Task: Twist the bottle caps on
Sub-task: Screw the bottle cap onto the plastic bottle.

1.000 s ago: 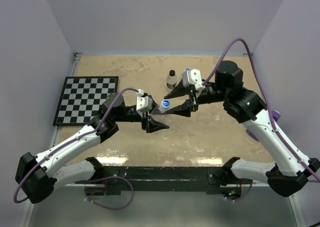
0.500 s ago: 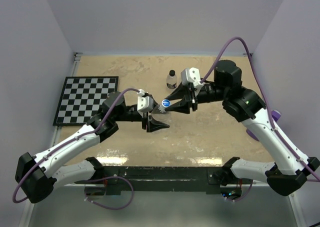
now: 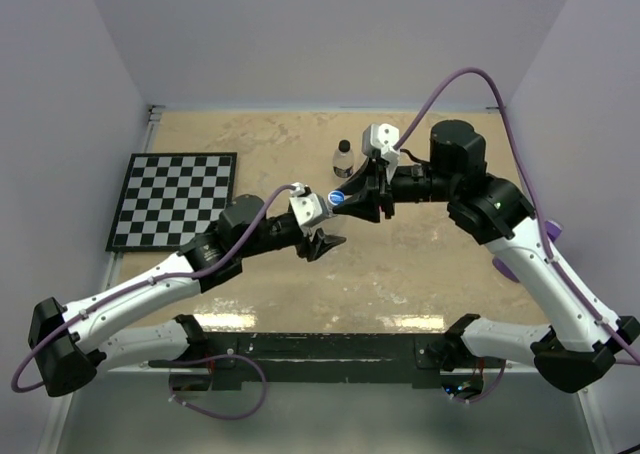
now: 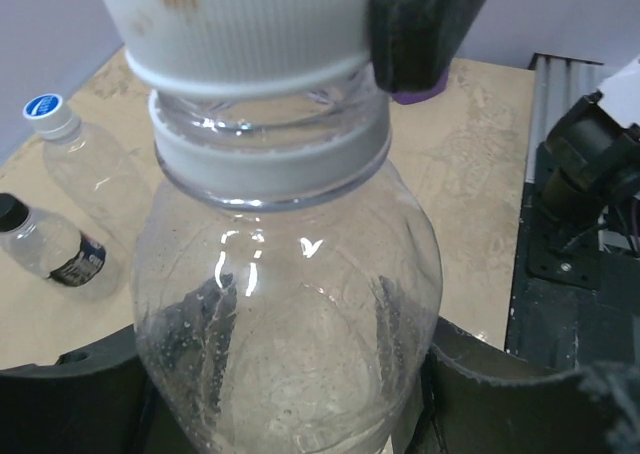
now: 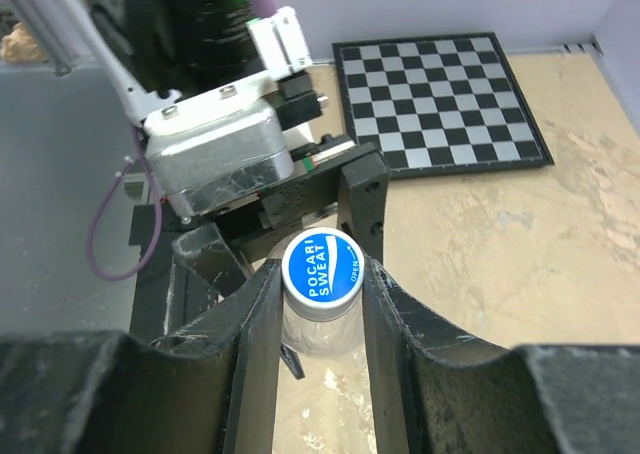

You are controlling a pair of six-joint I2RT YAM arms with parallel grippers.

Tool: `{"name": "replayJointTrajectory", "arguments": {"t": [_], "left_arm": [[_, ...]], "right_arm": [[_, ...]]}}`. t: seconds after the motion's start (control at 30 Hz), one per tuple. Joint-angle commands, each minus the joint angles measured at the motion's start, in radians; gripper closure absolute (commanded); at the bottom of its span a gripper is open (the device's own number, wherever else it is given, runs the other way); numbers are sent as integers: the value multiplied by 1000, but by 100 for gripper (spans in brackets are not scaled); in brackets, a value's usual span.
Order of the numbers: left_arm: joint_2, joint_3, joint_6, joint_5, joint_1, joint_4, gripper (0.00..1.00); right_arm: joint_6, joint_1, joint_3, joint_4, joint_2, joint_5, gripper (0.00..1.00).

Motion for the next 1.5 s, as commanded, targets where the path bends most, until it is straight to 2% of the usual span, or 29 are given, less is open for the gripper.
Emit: {"name": "replayJointTrajectory", "arguments": {"t": [0.0, 0.27, 0.4, 0.43, 0.53, 0.63, 0.77, 0.97, 1.23, 1.47], "left_arm": [[-33, 72, 33, -205, -46, 70, 100], [-17, 73, -2, -483, -104, 113, 100], [-3, 55, -25, -517, -116, 145, 100], [0, 53, -27, -511, -116, 145, 100], [8, 44, -31, -494, -116, 130, 100], [-6, 21, -31, -473, -112, 119, 100], [-24, -11, -50, -332, -40, 90, 100], [-60, -49, -45, -3, 88, 63, 100], [-47, -19, 12, 211, 92, 21, 100], [-35, 6, 19, 291, 92, 6, 100]], "right_arm": [[92, 4, -22, -24, 14, 165, 73], [201, 11, -86, 19, 1, 262, 75], [221, 14, -118, 60, -14, 267, 74], [223, 14, -123, 68, -19, 264, 71], [223, 14, -126, 89, -32, 255, 52], [249, 14, -106, 96, -51, 227, 39], [202, 13, -45, 57, -66, 225, 30], [165, 13, 15, 56, -91, 187, 29], [53, 13, 57, 59, -55, 66, 35], [-78, 13, 71, 22, -32, -61, 37]]}}
